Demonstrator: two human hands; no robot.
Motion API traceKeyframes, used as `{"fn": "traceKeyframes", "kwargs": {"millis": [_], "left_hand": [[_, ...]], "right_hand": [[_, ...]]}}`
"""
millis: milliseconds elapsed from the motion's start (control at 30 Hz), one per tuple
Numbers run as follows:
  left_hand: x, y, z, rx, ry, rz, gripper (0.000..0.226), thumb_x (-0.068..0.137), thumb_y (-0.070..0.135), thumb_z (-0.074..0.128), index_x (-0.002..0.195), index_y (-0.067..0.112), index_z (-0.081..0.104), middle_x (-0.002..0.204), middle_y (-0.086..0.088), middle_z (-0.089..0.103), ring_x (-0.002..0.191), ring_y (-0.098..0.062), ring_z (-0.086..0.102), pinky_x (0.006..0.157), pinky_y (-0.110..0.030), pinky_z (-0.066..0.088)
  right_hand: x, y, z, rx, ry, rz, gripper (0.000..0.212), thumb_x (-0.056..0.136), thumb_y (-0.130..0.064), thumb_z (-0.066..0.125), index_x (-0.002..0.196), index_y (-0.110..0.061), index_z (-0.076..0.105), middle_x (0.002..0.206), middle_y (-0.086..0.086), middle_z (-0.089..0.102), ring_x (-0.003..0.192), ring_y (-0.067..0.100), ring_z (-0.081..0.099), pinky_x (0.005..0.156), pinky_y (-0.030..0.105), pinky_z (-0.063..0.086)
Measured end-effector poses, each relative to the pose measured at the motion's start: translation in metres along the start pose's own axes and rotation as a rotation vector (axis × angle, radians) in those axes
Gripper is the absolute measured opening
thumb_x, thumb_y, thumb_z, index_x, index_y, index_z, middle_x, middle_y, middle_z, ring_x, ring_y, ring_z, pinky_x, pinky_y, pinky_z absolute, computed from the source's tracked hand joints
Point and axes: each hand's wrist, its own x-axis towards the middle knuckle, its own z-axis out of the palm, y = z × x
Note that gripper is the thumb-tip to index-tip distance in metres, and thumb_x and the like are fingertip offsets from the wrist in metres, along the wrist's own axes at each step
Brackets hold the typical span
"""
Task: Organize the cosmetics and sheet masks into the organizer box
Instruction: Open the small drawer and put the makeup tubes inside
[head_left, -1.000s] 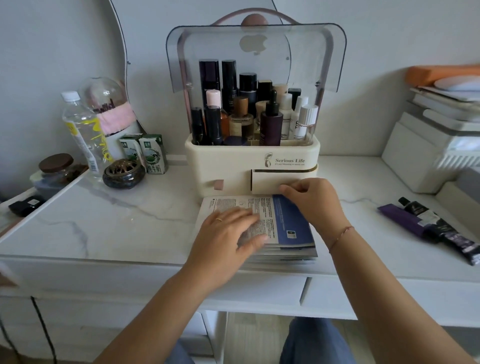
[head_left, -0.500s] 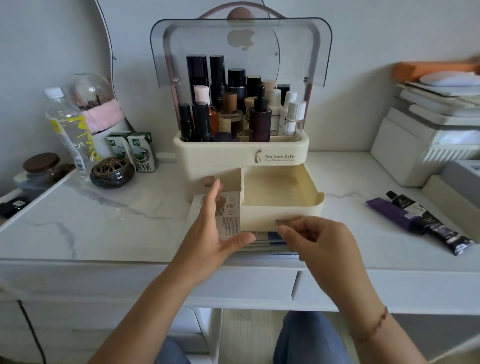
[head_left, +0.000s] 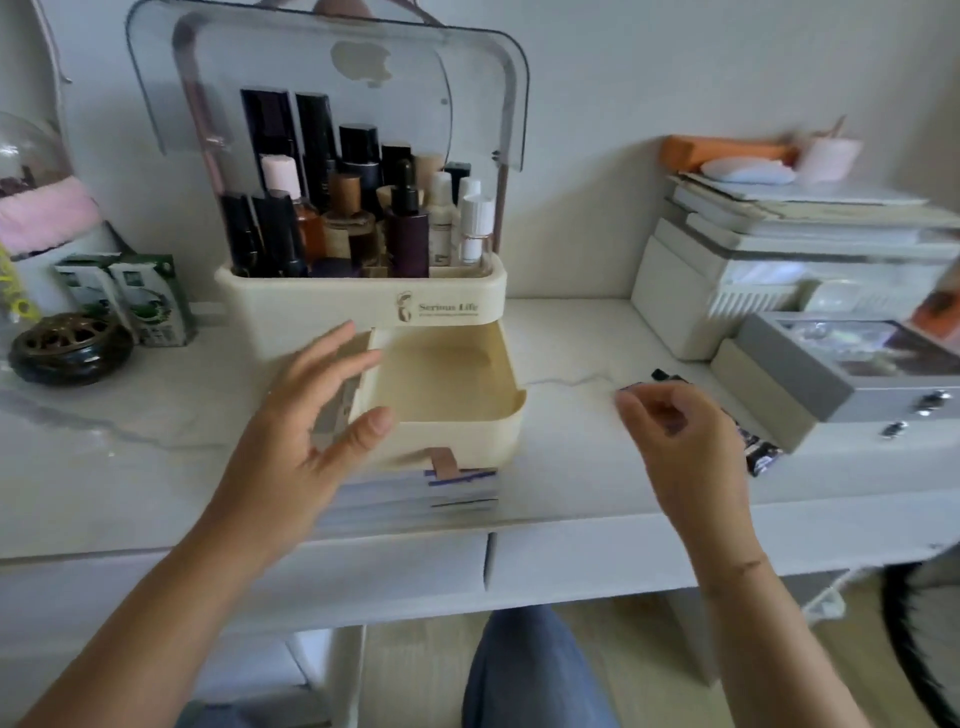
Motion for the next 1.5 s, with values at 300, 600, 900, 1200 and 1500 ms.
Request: {"fn": "traceKeyframes", "kwargs": {"millis": [300,600,900,1200,1500], "left_hand": [[0.024,0.012,0.022,-0.068,-0.039,-0.005,0.036,0.092,0.049,0.050,0.121,0.030,0.060,0.141,0.011,0.048,0.137,0.004,0.030,0.107,-0.009,0.024],[0.015,0.007,0.027,-0.094,-0.046,-0.035,0.035,0.084,0.056,0.048,0.112,0.039,0.062,0.137,0.020,0.050,0.132,0.006,0.038,0.100,-0.003,0.027],[0.002,0.005,0.032,-0.185,0.040,-0.111,0.066,0.083,0.057,0.052,0.143,0.035,0.035,0.152,0.022,0.029,0.137,0.010,0.023,0.100,-0.023,0.042],[-0.004,0.002,0.028,-0.179,-0.002,-0.145,0.074,0.082,0.055,0.058,0.147,0.038,0.026,0.152,0.022,0.028,0.137,0.011,0.023,0.102,-0.001,0.022],[0.004,0.004,0.024,-0.042,-0.032,-0.011,0.058,0.086,0.056,0.054,0.138,0.031,0.046,0.150,0.020,0.033,0.140,0.004,0.022,0.111,-0.020,0.023]], "right_hand": [[0.071,0.086,-0.014,-0.512,-0.291,0.219,0.073,0.072,-0.056,0.067,0.131,-0.024,0.039,0.132,0.009,0.051,0.120,0.034,0.046,0.098,0.043,0.034],[0.062,0.095,-0.008,-0.681,-0.112,0.038,0.039,0.071,-0.047,0.070,0.102,-0.023,0.065,0.126,0.000,0.049,0.115,0.026,0.041,0.104,0.045,0.018],[0.025,-0.033,-0.001,-0.133,-0.073,-0.266,0.025,0.078,-0.034,0.069,0.099,-0.024,0.060,0.079,-0.012,0.062,0.067,0.009,0.056,0.061,0.024,0.043],[0.022,-0.114,0.059,-0.348,-0.423,-0.484,0.022,0.087,-0.030,0.057,0.103,-0.015,0.055,0.095,0.001,0.063,0.081,0.018,0.054,0.066,0.026,0.041],[0.034,-0.068,0.040,0.047,-0.444,-0.387,0.035,0.082,-0.048,0.059,0.107,-0.024,0.065,0.107,-0.015,0.063,0.097,-0.002,0.056,0.085,0.011,0.043]]}}
